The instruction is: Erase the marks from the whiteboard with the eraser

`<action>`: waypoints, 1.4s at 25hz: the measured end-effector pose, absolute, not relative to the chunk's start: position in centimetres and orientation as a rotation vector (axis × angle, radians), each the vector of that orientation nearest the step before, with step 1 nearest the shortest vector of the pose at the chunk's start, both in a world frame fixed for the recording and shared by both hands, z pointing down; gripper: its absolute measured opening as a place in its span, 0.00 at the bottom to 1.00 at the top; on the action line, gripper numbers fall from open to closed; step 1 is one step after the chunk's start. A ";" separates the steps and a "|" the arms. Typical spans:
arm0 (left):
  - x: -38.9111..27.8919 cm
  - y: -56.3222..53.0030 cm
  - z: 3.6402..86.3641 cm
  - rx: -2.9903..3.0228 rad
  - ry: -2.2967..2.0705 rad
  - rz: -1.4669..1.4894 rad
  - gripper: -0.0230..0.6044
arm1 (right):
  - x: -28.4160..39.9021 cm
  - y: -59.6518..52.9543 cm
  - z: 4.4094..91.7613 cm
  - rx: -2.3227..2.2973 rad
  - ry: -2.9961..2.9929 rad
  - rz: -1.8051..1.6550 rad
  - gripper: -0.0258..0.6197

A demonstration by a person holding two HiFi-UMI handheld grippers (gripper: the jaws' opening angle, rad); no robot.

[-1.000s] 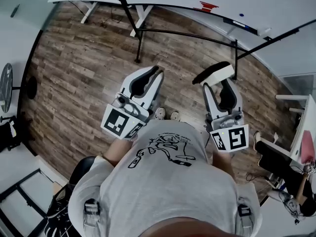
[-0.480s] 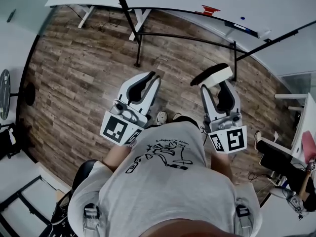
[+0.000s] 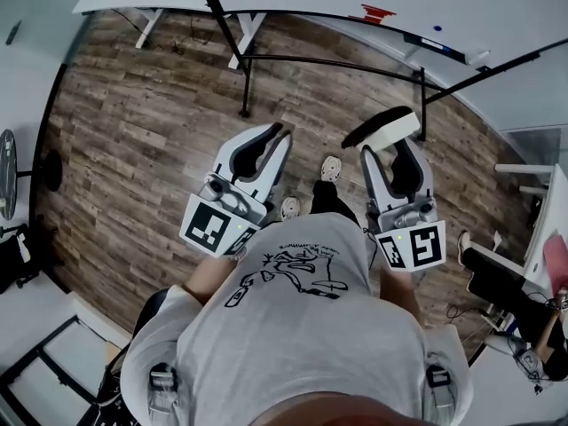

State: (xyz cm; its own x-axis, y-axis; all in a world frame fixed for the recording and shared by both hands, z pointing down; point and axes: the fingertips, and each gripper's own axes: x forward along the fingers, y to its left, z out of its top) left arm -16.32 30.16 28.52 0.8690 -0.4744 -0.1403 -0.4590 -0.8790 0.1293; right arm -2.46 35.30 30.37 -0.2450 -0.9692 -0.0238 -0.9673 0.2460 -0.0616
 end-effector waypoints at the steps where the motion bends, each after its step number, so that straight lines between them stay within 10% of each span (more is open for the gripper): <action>1: -15.7 29.8 28.6 2.948 -0.737 -0.257 0.14 | -1.9 34.8 30.5 -1.893 2.432 -0.055 0.39; 35: 8.3 13.7 28.4 2.921 -0.881 -0.194 0.14 | 23.2 18.3 31.1 -1.850 2.483 -0.049 0.39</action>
State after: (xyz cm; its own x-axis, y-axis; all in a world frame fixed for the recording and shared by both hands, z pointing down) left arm 8.25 13.72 28.43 0.8262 -0.5550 -0.0971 -0.5443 -0.8307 0.1168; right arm 23.23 18.33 31.09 -0.2857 -0.9582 -0.0174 -0.9567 0.2862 -0.0524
